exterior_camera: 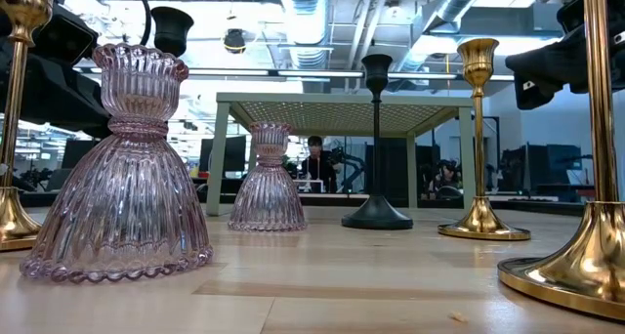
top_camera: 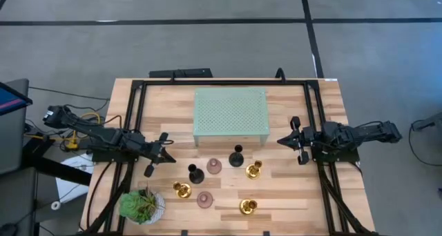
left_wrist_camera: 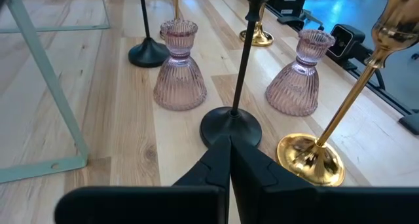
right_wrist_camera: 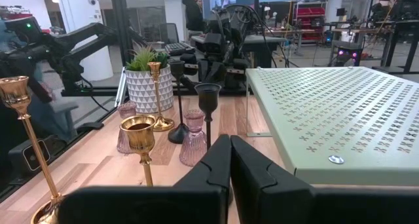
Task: Pick & Place candle stick holders
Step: Put the top gold candle holder on the shelf
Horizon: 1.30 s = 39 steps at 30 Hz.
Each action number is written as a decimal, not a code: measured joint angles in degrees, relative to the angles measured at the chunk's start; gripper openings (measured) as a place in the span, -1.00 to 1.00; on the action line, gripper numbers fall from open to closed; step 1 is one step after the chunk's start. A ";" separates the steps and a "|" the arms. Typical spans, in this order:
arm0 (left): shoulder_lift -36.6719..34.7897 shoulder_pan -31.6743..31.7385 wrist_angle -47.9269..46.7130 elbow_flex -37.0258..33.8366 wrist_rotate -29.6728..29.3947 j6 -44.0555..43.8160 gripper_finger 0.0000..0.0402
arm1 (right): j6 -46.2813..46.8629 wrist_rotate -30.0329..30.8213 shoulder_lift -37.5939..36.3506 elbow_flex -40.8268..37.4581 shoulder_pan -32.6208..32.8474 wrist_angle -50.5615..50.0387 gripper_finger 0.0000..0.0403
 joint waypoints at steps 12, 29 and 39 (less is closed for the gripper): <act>-0.02 0.00 0.48 0.00 0.00 0.00 -0.96 | -0.01 0.00 0.00 0.02 0.00 0.01 -1.00; 0.00 0.00 1.08 0.00 0.02 -0.59 -0.96 | 0.00 0.00 0.00 0.02 0.00 0.02 -1.00; -0.02 0.00 2.01 0.00 0.02 -0.63 -0.96 | -0.02 0.04 0.00 0.00 -0.02 0.04 -1.00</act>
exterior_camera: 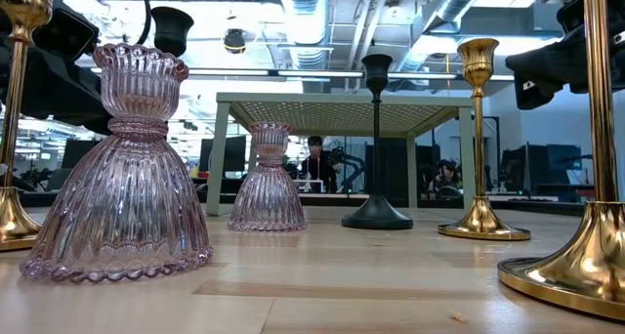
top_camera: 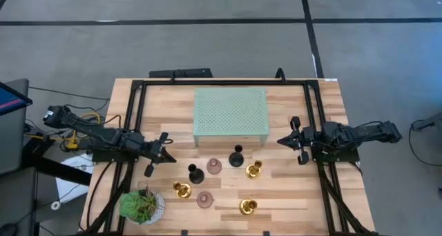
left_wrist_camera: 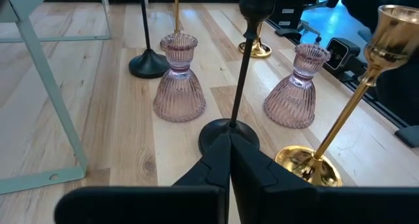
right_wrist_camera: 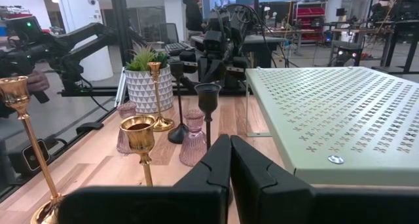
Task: Pick & Place candle stick holders
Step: Put the top gold candle holder on the shelf
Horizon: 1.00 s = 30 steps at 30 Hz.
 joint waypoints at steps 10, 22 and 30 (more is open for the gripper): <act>0.00 -0.02 1.79 0.00 0.00 -0.83 -0.96 | 0.02 -0.02 0.00 0.00 0.02 0.12 -1.00; 0.00 -0.01 1.87 0.00 0.00 -4.48 -0.96 | 1.20 -1.13 3.54 -0.04 0.08 -0.04 -1.00; 0.00 -0.02 2.47 0.00 0.00 -4.48 -0.96 | 9.14 -2.01 16.88 -0.09 2.60 0.55 -1.00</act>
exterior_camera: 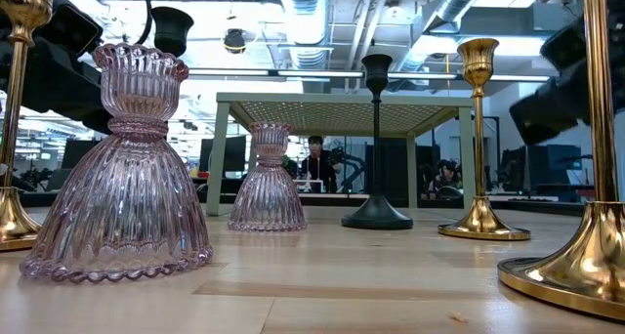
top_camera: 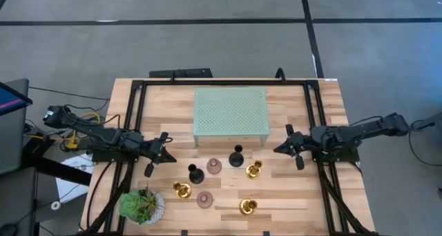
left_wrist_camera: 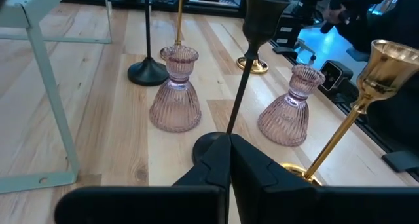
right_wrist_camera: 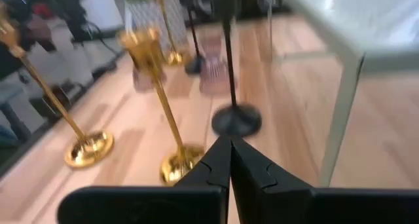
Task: Pick & Place candle stick holders
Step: Put the top gold candle holder on the shelf
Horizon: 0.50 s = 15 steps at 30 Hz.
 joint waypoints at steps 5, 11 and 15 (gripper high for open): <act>0.00 0.02 0.04 0.00 -0.02 0.00 -0.96 | 1.91 0.65 8.49 0.00 2.40 8.36 -1.00; 0.02 0.02 0.03 0.00 -0.02 0.00 -0.96 | 1.97 2.40 17.81 3.33 6.58 11.74 -1.00; 0.02 0.00 0.04 0.00 -0.02 0.00 -0.96 | 1.96 6.06 25.32 7.37 9.56 11.77 -1.00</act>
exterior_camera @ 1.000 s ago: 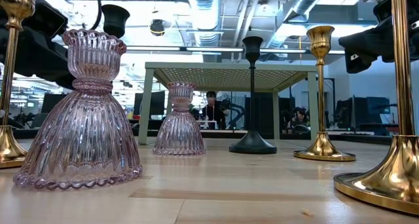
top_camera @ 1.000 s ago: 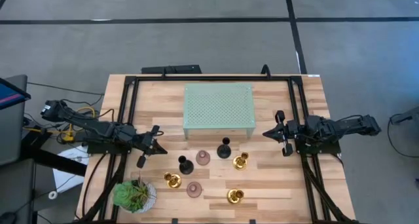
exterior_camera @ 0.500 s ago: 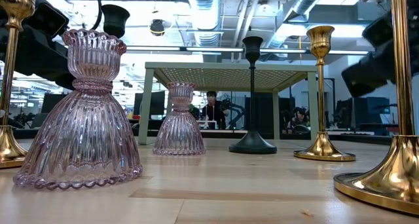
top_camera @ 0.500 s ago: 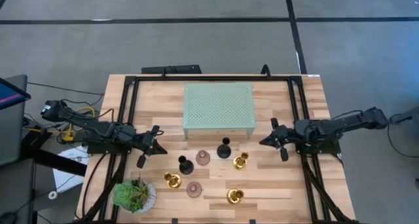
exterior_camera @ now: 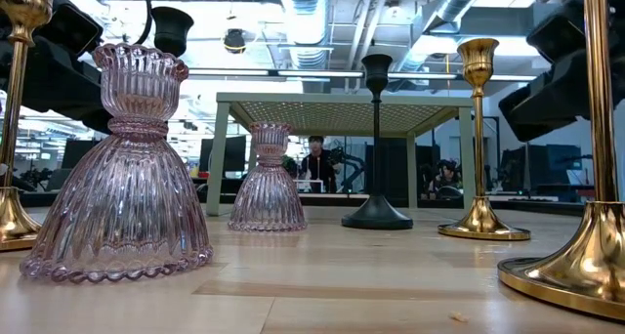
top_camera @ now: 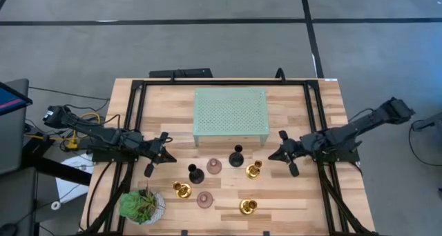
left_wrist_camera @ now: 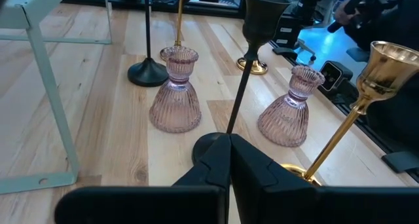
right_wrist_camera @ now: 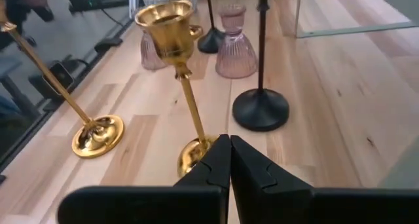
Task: Pick & Place candle stick holders
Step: Put the top gold candle holder on the shelf
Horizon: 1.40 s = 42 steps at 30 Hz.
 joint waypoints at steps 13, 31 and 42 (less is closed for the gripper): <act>-0.01 0.01 0.00 0.00 0.00 0.00 -0.96 | 0.48 5.36 19.34 6.44 8.22 10.20 -1.00; -0.01 0.01 -0.02 0.00 0.00 0.00 -0.96 | 3.96 9.67 31.04 9.46 8.40 16.64 -0.70; -0.02 0.00 -0.02 0.00 0.00 0.00 -0.96 | 3.93 9.80 30.97 12.06 7.24 15.80 -0.28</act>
